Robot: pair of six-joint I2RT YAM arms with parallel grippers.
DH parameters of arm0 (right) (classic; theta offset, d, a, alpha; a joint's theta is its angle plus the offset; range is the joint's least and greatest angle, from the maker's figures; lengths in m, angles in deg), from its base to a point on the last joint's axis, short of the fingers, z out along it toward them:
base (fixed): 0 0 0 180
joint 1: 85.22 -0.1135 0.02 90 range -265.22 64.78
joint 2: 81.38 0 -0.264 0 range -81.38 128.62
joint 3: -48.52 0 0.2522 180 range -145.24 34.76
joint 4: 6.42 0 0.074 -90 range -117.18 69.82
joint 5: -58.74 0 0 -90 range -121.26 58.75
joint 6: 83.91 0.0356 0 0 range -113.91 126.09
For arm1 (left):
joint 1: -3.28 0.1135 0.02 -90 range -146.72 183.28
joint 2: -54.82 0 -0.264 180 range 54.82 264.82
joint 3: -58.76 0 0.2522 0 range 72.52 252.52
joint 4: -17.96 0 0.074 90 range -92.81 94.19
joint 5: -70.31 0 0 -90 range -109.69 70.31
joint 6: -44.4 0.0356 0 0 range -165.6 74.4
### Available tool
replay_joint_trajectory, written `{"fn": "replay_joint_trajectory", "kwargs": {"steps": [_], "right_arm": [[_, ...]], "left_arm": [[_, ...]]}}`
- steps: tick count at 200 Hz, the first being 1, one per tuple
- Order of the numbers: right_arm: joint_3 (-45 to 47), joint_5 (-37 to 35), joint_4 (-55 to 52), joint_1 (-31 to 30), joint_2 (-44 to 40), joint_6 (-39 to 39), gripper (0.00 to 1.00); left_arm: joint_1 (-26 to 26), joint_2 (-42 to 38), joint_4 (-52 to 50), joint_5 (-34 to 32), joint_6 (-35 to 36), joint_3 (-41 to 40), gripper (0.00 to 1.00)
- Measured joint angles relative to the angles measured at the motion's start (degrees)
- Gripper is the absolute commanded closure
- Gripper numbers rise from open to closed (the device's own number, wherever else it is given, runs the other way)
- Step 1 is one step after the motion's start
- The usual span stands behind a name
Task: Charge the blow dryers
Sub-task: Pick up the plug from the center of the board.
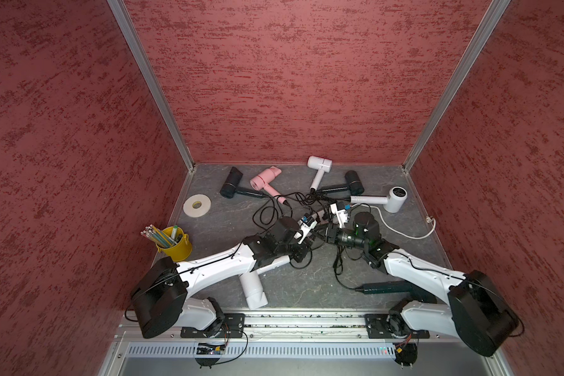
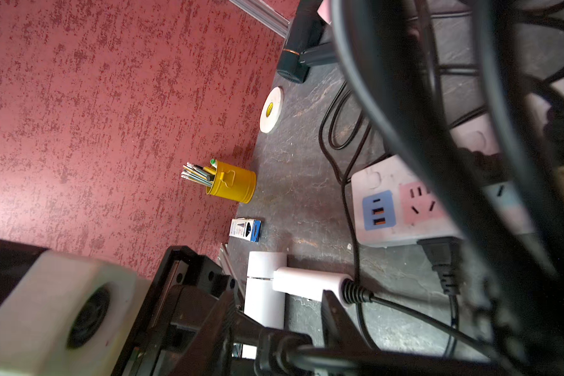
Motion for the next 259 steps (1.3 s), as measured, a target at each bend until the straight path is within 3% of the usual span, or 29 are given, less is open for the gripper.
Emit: {"fn": "replay_joint_trajectory", "kwargs": {"steps": [61, 108, 142, 154, 195, 228, 247, 259], "right_arm": [[0.0, 1.4, 0.0, 0.0, 0.7, -0.2, 0.77], [0.0, 3.0, 1.6, 0.0, 2.4, -0.1, 0.8], [0.2, 4.2, 3.9, 0.1, 3.5, 0.7, 0.97], [0.5, 4.3, 4.6, 0.1, 3.5, 0.7, 1.0], [2.0, 4.3, 6.3, 0.1, 2.5, 0.5, 1.0], [3.4, 2.4, 6.4, 0.1, 0.7, -0.2, 1.0], [3.5, -0.1, 6.0, 0.1, -0.7, -1.4, 1.0], [3.5, -2.2, 5.6, 0.1, -1.7, -2.6, 1.0]], "left_arm": [[-0.8, -0.2, -0.4, -2.5, 1.2, 0.0, 1.0], [-1.3, -0.7, -1.0, -2.8, 1.5, 0.0, 1.0], [-1.3, -0.7, -1.5, -3.4, 1.7, 0.0, 0.98], [-1.4, -0.8, -1.5, -3.6, 1.7, 0.0, 0.92], [-1.8, -3.3, -1.3, -2.5, 1.7, 0.0, 0.43], [-1.2, -6.4, -1.0, -0.6, 0.5, 0.0, 0.13], [0.9, -7.9, -0.5, 1.7, -1.4, 0.1, 0.0], [3.2, -8.6, 0.3, 3.2, -3.3, 0.1, 0.0]]}}
